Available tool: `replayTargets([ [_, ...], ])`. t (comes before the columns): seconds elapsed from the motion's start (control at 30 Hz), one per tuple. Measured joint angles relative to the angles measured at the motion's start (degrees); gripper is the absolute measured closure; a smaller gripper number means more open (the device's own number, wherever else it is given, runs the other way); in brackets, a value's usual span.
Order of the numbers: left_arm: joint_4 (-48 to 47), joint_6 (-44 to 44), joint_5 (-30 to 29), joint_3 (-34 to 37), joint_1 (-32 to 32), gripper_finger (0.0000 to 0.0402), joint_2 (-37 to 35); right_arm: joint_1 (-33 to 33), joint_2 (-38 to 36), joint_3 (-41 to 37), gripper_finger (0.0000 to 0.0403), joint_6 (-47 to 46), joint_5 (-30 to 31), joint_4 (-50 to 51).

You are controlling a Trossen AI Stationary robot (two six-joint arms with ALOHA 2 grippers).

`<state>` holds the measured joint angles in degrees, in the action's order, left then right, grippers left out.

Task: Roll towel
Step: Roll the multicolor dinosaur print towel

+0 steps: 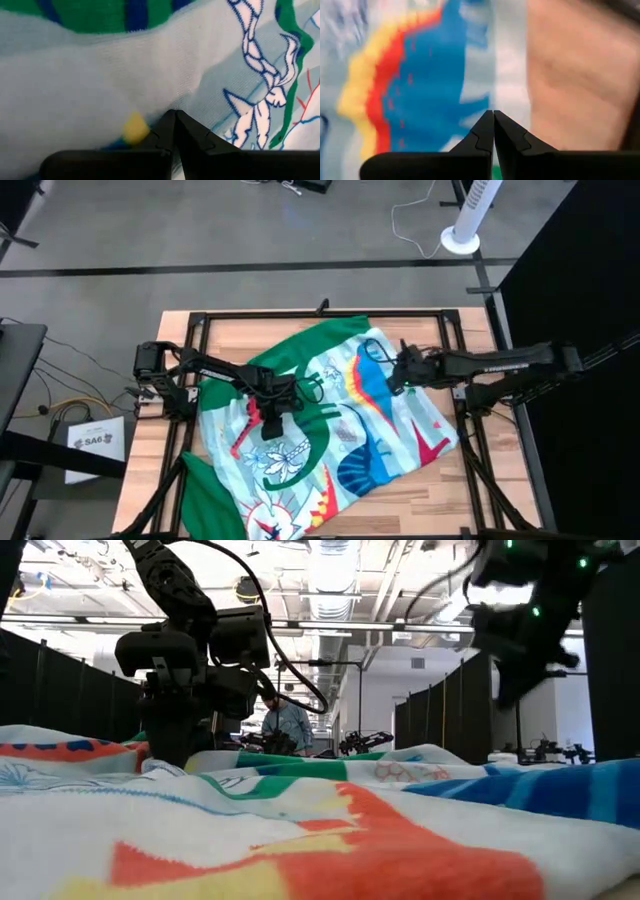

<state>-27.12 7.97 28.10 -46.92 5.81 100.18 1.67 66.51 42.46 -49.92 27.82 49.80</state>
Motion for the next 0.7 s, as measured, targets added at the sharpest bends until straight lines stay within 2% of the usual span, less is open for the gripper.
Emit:
replayTargets([
  [0.13,0.43,0.04,0.3,0.02,0.42,0.0398,0.04,-0.79,2.68,-5.66,0.0403,-1.25,-8.85,-9.4],
  [0.27,0.56,0.09,0.26,0.02,0.4,0.0398,0.02,-2.7,11.25,-8.98,0.0403,-2.44,-13.7,-22.16],
  [0.37,0.16,0.06,0.21,-0.01,0.46,0.0398,0.02,-3.54,18.86,-8.18,0.0403,1.35,-18.76,-33.29],
  [0.47,-0.08,0.11,0.2,-0.01,0.47,0.0398,0.03,-5.94,25.2,-5.9,0.0403,7.39,-30.68,-46.58],
  [0.53,-0.21,0.28,0.19,-0.02,0.6,0.0398,0.02,-8.27,28.38,-4.05,0.0403,11.63,-38.18,-51.21],
  [0.6,-0.28,0.3,0.19,-0.02,0.63,0.0398,0.02,-9.72,30.32,-1.12,0.0403,13.51,-38.81,-46.33],
  [0.7,-0.29,0.52,0.13,-0.02,0.62,0.0398,0.0,-9.19,30.39,1.69,0.0403,4.4,-28.04,-27.08],
])
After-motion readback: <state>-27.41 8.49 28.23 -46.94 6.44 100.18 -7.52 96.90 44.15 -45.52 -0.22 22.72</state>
